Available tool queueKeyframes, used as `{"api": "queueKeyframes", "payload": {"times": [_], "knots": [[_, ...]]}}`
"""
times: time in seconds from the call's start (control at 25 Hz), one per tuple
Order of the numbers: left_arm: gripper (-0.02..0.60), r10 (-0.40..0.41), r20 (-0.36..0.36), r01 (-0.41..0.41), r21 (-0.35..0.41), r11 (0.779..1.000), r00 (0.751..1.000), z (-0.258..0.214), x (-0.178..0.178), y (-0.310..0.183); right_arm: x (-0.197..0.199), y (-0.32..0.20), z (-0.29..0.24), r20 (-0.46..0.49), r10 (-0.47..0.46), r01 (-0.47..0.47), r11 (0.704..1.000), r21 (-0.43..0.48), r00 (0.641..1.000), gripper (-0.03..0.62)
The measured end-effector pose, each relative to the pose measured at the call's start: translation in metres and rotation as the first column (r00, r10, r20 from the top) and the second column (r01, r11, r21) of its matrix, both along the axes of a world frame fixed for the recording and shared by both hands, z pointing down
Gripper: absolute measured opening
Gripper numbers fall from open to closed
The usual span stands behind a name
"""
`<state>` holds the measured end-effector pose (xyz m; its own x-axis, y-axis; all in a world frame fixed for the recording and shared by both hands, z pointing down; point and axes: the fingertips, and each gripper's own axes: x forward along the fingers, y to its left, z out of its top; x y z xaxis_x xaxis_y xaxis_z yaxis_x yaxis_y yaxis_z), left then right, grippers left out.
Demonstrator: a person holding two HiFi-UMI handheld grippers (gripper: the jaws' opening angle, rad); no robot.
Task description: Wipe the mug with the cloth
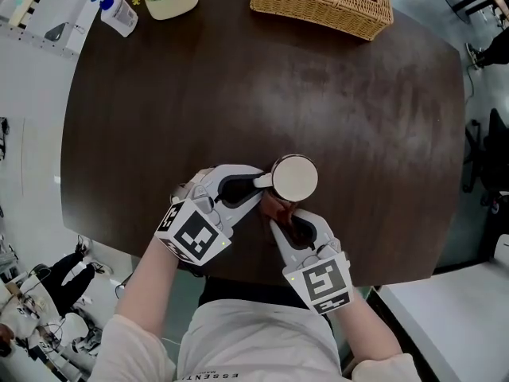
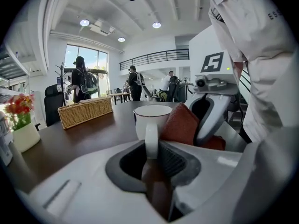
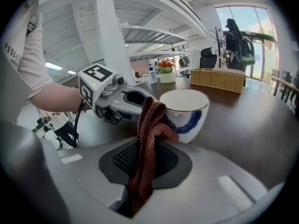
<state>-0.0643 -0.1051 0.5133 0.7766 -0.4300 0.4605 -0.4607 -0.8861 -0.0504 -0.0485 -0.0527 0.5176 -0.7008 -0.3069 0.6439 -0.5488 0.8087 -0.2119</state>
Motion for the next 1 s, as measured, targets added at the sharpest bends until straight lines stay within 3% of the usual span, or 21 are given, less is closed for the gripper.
{"api": "queueKeyframes", "payload": {"times": [0.56,0.84,1.0], "knots": [[0.075,0.054,0.001,-0.054,0.002,0.999,0.999,0.0,0.0,-0.001,0.084,-0.044,0.017,-0.065,0.226,-0.228,0.973,-0.032,0.972,0.086],[0.077,-0.016,0.034,0.015,0.037,0.999,0.999,-0.001,-0.002,-0.011,0.107,-0.085,0.004,-0.106,0.297,-0.292,0.954,0.063,0.949,0.086],[0.077,0.011,0.038,-0.014,0.078,0.997,0.999,-0.004,0.002,-0.012,0.1,-0.104,-0.002,-0.109,0.269,-0.261,0.962,0.083,0.957,0.086]]}}
